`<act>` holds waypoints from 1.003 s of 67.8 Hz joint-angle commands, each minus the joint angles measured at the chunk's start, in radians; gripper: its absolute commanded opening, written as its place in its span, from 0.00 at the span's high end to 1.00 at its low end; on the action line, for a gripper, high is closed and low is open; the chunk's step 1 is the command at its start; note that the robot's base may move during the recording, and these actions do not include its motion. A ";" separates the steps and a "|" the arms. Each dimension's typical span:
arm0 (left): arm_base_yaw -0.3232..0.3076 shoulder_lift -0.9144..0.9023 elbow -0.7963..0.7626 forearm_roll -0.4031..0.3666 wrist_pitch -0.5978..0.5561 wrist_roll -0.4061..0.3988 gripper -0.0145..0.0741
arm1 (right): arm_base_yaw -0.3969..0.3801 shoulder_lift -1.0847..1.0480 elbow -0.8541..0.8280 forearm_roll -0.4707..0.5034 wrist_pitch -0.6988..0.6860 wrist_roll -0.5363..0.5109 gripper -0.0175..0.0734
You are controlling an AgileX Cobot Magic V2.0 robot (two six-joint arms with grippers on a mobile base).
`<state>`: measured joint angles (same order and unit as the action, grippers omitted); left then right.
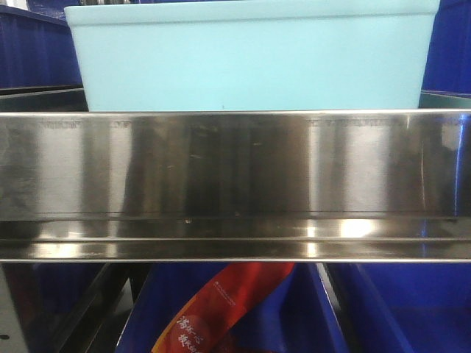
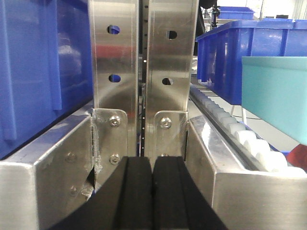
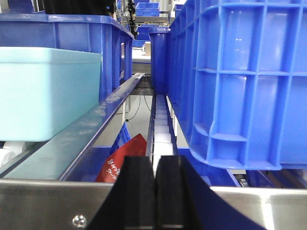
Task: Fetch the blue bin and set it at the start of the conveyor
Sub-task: 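Move both grippers to the sides of the light-teal bin on the shelf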
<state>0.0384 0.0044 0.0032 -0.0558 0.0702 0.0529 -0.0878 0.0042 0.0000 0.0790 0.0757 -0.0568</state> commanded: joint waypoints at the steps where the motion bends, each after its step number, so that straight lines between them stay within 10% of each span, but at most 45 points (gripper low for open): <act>1: -0.003 -0.004 -0.003 0.001 -0.024 0.000 0.96 | 0.002 -0.004 0.000 0.002 -0.024 -0.006 0.99; 68: -0.003 -0.004 -0.096 -0.039 -0.057 0.000 0.96 | 0.002 -0.004 -0.116 0.017 -0.095 0.010 0.99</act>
<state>0.0384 0.0023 -0.0238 -0.0873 0.0000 0.0529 -0.0878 0.0020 -0.0371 0.0891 -0.0407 -0.0527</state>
